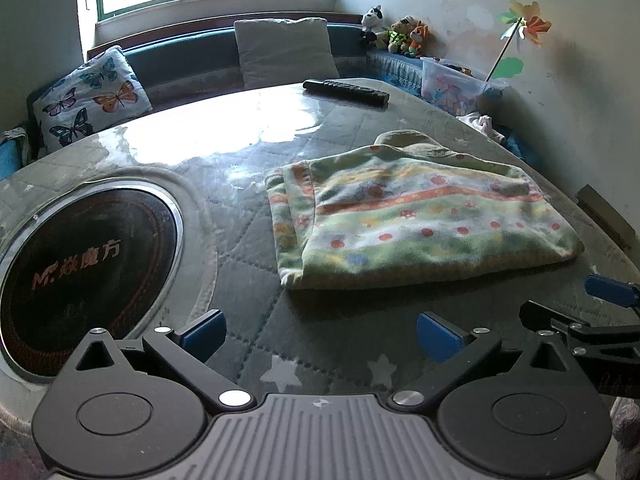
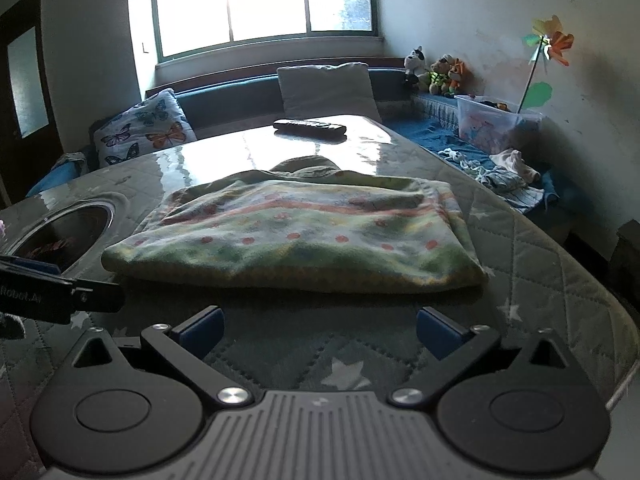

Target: Fold clothes

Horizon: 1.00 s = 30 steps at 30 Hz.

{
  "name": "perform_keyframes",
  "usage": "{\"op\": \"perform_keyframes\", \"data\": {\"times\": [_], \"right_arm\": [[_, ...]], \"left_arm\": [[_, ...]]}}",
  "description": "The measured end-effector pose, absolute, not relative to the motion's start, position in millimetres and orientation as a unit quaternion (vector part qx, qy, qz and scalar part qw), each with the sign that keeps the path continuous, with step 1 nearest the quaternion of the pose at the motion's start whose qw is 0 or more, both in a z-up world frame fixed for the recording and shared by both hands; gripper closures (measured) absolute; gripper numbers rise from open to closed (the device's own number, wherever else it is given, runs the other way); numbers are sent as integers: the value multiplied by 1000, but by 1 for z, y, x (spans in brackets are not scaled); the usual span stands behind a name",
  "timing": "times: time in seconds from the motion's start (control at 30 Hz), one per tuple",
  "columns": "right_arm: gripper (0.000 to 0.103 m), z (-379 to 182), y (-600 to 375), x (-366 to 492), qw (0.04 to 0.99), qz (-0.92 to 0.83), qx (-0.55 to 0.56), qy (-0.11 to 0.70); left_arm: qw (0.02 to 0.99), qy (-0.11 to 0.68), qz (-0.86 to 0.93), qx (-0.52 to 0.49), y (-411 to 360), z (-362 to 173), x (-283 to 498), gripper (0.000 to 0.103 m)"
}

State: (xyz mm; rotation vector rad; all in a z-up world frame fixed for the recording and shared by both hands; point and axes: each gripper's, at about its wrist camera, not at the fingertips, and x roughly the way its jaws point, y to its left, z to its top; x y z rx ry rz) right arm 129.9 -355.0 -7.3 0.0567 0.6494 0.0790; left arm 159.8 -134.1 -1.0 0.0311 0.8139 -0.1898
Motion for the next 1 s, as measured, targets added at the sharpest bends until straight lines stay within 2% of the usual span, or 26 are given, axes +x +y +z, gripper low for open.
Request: {"op": "perform_keyframes", "data": {"times": [1.0], "right_arm": [[0, -10, -344, 111, 946, 20, 41, 320]], "left_arm": [[908, 400, -118, 32, -135, -4, 138, 0]]}}
